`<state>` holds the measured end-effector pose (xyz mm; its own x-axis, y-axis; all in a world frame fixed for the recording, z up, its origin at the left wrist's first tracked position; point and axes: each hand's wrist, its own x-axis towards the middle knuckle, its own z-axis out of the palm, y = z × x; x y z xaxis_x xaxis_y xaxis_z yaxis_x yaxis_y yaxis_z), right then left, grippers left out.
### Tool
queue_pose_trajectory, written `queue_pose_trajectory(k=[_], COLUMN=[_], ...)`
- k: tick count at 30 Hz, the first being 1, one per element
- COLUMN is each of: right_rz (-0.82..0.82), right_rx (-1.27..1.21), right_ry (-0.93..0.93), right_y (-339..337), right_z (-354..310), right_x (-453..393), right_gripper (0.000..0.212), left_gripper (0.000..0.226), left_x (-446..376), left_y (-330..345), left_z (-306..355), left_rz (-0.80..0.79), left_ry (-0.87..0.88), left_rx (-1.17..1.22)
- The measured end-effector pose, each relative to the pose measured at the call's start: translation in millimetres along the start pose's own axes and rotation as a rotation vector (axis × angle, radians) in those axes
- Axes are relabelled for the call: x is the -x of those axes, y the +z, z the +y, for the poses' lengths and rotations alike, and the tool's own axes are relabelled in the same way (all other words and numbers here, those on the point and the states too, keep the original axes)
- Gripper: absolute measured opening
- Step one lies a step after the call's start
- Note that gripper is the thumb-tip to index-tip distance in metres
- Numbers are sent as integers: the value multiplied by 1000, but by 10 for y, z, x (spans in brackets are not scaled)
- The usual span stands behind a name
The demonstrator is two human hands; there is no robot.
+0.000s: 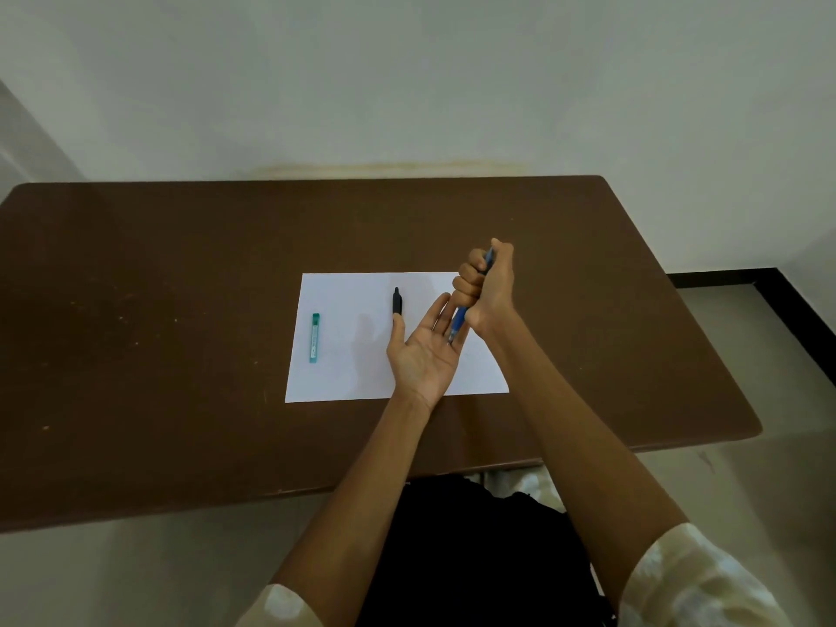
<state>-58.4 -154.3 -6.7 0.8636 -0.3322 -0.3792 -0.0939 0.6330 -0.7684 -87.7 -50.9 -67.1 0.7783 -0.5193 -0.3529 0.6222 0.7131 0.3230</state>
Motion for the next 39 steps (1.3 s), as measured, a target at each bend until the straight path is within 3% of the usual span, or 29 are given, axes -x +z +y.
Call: queue_pose_trajectory(k=[39], right_rz=[-31], right_rx=[30], right_ry=[-86], right_y=[20], right_z=[4], right_x=[99], right_gripper=[49], left_gripper=[68], left_x=[-28], left_y=[-23], left_z=[-43], left_rz=[12], left_ry=[-10], left_rx=[2])
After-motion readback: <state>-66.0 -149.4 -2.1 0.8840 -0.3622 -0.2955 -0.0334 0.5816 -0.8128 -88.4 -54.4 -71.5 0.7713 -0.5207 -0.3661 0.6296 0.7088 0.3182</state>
